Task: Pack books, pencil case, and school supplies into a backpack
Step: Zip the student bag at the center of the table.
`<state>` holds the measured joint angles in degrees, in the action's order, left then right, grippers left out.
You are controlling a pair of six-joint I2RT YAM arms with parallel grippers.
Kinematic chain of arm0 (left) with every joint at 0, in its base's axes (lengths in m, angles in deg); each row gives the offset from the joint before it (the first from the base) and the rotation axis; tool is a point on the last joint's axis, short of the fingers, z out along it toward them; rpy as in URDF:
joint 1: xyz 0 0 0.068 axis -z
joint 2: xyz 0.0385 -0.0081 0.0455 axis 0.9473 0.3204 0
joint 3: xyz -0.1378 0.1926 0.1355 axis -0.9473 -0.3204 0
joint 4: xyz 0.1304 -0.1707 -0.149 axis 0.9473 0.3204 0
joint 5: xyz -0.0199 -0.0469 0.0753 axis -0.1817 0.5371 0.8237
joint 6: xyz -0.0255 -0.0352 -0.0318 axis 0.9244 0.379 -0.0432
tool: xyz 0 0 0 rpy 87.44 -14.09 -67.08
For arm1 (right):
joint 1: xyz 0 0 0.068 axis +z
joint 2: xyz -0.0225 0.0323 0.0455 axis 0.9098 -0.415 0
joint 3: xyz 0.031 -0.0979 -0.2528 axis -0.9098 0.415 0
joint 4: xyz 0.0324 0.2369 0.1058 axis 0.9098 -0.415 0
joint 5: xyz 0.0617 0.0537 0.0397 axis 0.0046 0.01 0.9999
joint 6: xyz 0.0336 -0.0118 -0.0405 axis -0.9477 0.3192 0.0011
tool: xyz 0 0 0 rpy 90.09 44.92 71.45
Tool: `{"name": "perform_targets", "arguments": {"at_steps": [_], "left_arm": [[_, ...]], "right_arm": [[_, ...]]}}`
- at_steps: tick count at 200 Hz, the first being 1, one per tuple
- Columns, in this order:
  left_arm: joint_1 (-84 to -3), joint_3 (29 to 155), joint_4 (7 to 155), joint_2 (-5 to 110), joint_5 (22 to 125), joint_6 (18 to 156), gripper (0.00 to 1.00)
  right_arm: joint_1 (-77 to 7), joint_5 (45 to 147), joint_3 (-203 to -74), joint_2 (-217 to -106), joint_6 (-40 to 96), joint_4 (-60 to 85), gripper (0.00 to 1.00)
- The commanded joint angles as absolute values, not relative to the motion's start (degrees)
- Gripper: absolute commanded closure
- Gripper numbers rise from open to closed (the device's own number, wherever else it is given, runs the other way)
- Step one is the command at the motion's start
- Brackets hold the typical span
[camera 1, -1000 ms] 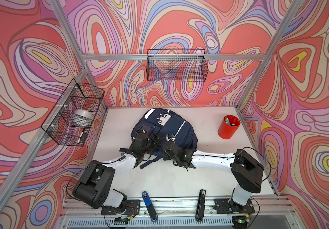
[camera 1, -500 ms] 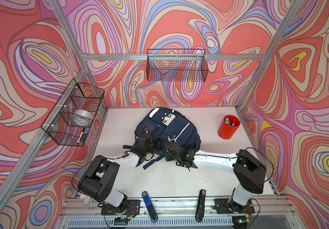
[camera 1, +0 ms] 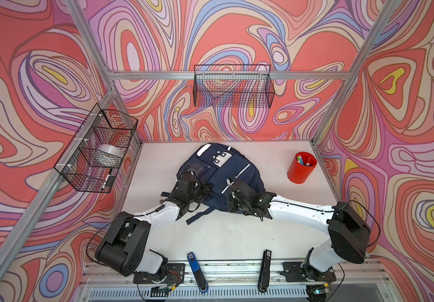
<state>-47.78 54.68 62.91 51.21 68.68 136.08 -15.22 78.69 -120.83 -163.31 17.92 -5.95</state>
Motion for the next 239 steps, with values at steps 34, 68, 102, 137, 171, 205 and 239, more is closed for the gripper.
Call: {"name": "perform_targets", "arguments": {"at_steps": [34,68,102,137,171,205,239], "left_arm": [[-49.8,55.5,65.3,47.6,71.4,133.3,1.0],[-50.9,56.3,68.4,45.9,70.6,132.3,1.0],[-51.2,57.1,68.3,47.3,68.5,132.0,1.0],[-51.2,57.1,68.7,47.0,68.3,131.8,1.0],[-51.3,58.1,70.4,46.6,67.9,130.9,1.0],[-51.3,58.5,71.4,45.9,68.2,130.4,1.0],[-51.4,58.1,70.9,46.4,68.0,130.6,1.0]], "right_arm": [[-20.5,79.4,-121.4,-161.7,26.5,-14.6,1.0],[-26.4,85.1,-119.5,-162.2,31.9,-11.5,1.0],[-26.8,84.5,-121.8,-162.6,35.3,-12.2,1.0],[-32.7,86.1,-122.2,-164.5,37.8,-10.2,1.0],[-35.1,86.3,-126.8,-170.4,40.9,-8.9,1.0],[-37.8,85.5,-130.4,-173.8,42.6,-8.6,1.0],[-42.1,88.0,-133.8,-176.3,43.2,-9.0,1.0]]}}
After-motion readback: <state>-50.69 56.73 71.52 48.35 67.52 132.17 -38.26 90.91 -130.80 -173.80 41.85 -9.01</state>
